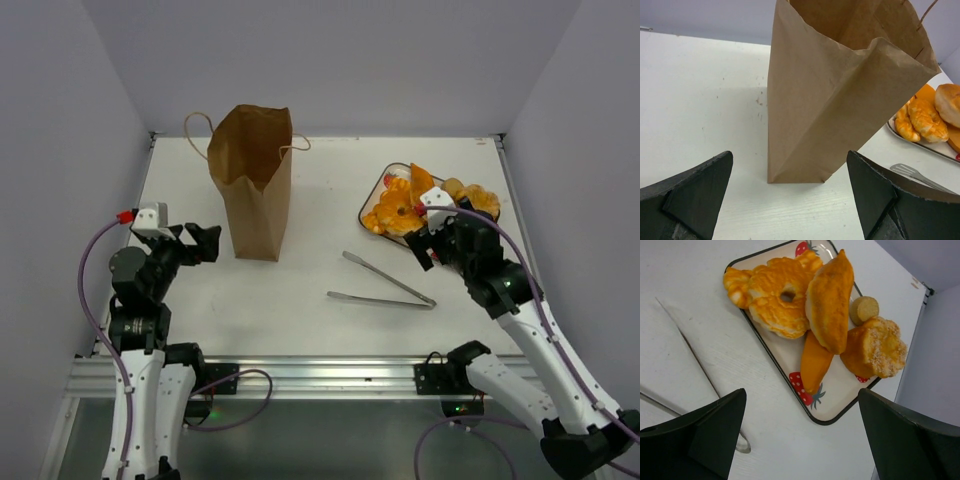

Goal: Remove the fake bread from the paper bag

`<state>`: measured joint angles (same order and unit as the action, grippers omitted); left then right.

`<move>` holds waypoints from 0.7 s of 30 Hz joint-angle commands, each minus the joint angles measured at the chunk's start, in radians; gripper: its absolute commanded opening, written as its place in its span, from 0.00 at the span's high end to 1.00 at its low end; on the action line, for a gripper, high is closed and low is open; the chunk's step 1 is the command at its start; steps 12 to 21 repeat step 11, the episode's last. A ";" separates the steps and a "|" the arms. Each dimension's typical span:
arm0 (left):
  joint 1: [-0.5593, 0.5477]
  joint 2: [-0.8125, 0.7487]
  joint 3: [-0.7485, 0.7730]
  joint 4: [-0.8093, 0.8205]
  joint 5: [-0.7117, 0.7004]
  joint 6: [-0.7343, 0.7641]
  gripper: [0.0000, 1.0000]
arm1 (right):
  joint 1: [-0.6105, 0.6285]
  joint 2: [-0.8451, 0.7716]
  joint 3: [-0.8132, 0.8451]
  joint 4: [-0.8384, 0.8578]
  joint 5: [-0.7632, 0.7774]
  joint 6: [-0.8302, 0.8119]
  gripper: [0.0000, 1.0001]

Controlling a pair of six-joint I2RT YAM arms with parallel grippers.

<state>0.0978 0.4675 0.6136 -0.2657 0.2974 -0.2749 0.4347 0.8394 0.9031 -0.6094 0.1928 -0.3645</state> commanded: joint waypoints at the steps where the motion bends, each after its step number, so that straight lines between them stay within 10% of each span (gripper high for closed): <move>1: -0.004 0.014 -0.009 0.014 -0.026 0.022 0.00 | -0.025 -0.074 0.014 0.063 0.033 0.029 0.01; 21: -0.004 0.045 -0.011 0.003 -0.040 0.023 0.01 | -0.039 -0.175 -0.058 0.099 0.082 0.013 0.01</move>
